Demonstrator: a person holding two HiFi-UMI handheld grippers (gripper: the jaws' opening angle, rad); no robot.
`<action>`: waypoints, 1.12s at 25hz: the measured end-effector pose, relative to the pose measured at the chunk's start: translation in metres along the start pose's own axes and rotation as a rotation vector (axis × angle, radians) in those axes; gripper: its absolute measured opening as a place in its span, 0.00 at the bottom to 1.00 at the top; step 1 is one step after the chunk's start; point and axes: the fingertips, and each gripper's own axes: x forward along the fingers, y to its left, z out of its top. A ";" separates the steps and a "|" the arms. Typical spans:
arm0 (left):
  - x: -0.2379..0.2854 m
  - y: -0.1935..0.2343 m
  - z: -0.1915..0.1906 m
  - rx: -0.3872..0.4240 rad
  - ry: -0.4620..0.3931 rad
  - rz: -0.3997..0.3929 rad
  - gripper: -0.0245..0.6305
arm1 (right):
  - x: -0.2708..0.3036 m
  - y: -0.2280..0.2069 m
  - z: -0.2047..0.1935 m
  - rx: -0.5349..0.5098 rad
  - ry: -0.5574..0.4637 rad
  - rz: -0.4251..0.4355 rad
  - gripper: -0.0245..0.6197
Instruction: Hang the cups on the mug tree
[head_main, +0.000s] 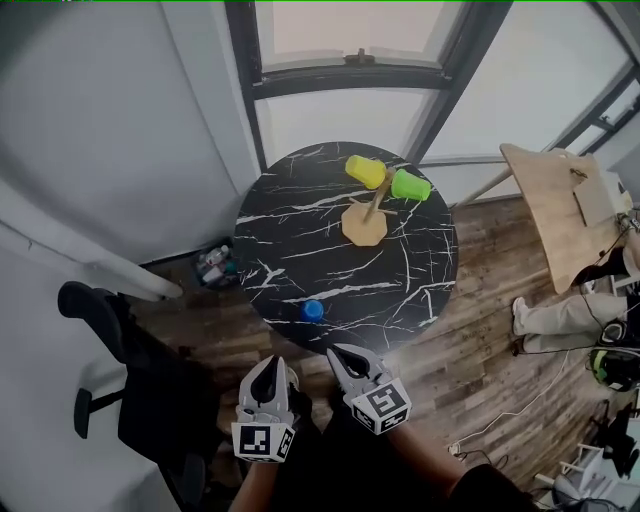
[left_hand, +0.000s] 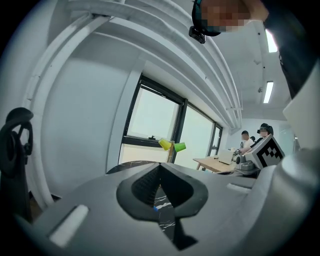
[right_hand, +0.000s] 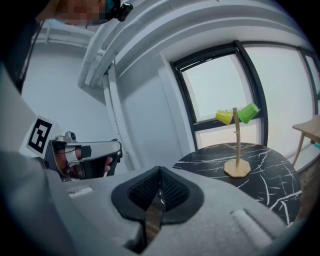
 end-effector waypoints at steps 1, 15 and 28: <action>0.001 0.006 -0.002 0.004 0.008 -0.011 0.04 | 0.006 0.003 -0.004 0.006 0.004 -0.007 0.04; 0.029 0.056 -0.042 -0.038 0.057 -0.118 0.04 | 0.066 -0.014 -0.072 0.080 0.087 -0.155 0.08; 0.054 0.075 -0.082 -0.074 0.093 -0.134 0.04 | 0.099 -0.040 -0.131 0.130 0.151 -0.222 0.24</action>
